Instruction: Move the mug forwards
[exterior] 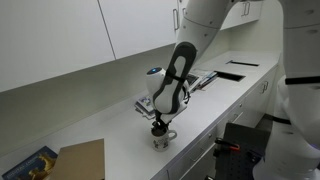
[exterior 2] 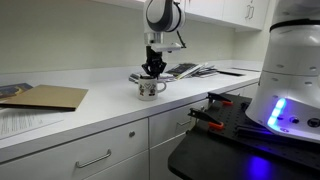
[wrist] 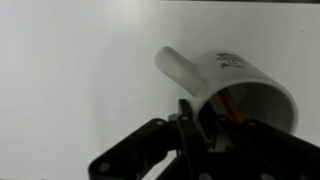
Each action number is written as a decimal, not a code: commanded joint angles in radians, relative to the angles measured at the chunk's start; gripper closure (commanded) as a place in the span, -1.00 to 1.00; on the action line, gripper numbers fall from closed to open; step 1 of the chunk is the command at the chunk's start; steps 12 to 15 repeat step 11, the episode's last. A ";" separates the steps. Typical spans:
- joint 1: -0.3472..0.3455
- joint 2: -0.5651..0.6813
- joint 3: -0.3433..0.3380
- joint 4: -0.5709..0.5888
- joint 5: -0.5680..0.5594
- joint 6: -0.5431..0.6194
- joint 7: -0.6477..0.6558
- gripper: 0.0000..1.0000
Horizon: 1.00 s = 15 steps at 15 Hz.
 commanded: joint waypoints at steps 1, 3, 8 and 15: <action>-0.024 -0.049 0.033 -0.017 0.072 0.006 -0.037 0.03; -0.033 -0.087 0.050 -0.016 0.108 -0.020 -0.076 -0.28; -0.038 -0.205 0.062 -0.002 0.112 -0.158 -0.140 -0.98; -0.040 -0.249 0.070 0.000 0.146 -0.232 -0.239 -1.00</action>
